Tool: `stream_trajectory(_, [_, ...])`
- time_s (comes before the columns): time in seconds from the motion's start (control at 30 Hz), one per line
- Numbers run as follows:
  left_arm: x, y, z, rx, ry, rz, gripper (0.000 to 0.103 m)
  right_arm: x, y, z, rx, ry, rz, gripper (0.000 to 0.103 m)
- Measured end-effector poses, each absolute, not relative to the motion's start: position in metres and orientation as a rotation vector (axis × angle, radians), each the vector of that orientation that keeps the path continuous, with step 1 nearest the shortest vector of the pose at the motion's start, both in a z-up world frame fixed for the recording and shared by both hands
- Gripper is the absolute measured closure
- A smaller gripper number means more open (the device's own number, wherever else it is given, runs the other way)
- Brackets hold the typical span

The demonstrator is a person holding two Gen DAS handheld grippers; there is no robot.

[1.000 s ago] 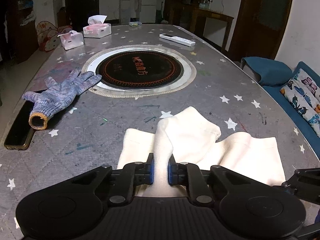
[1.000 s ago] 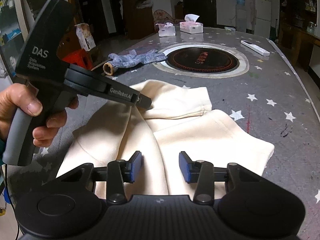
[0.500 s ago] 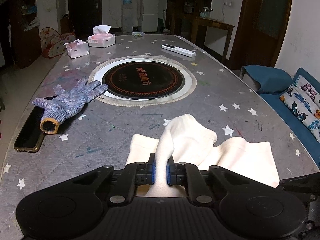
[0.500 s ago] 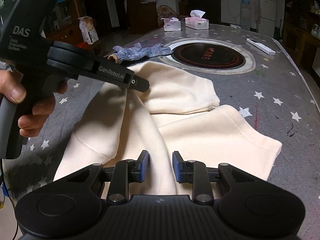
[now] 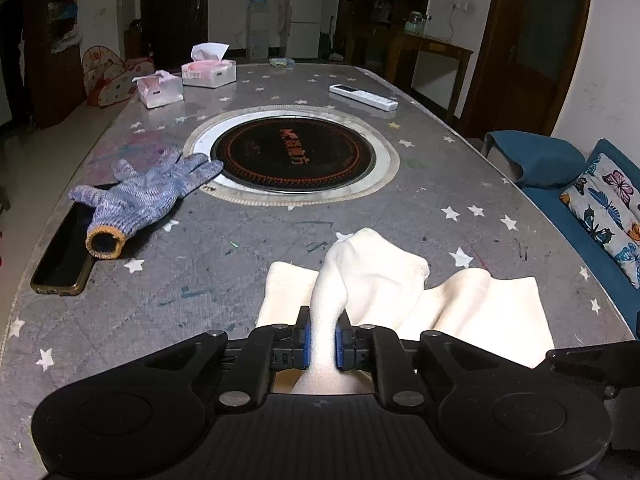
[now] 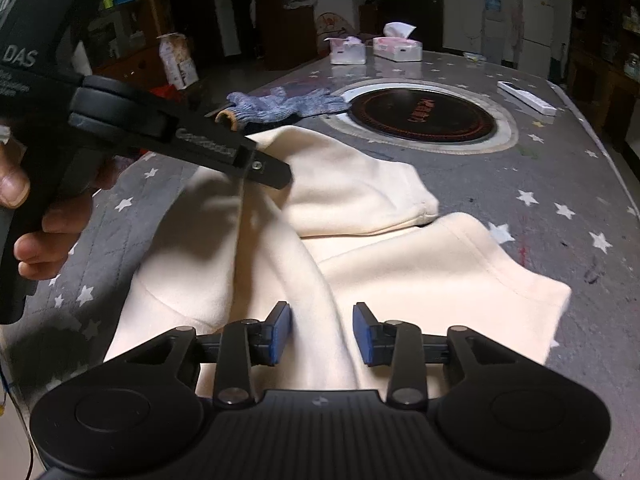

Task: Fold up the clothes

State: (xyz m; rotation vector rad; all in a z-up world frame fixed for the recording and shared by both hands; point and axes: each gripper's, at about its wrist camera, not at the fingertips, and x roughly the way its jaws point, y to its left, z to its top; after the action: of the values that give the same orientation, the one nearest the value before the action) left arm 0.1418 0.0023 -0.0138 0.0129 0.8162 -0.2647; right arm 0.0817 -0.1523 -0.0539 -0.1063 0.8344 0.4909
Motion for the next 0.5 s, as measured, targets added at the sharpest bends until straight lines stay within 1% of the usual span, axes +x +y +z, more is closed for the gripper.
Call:
stream_trajectory(0.03, [0.143,0.003,-0.015,0.009,0.820,-0.264,0.089,0.083,-0.151,-0.054,-0.112,0.836,0.498,0.073])
stream_trajectory(0.07, [0.143,0.003,-0.015,0.008,0.823,-0.262,0.089,0.084,-0.150,-0.055,-0.117,0.837,0.504,0.082])
stream_trajectory(0.1, [0.143,0.003,-0.015,0.010,0.823,-0.259,0.088,0.084,-0.149,-0.055,-0.118,0.838,0.513,0.085])
stream_trajectory(0.17, [0.142,0.002,-0.015,0.016,0.822,-0.256,0.087,0.082,-0.148,-0.053,-0.123,0.829,0.517,0.093])
stream_trajectory(0.27, [0.141,0.001,-0.015,0.024,0.819,-0.252,0.080,0.077,-0.151,-0.049,-0.132,0.806,0.507,0.096])
stream_trajectory(0.5, [0.140,-0.001,-0.013,0.029,0.812,-0.250,0.079,0.065,-0.165,-0.035,-0.143,0.748,0.457,0.097])
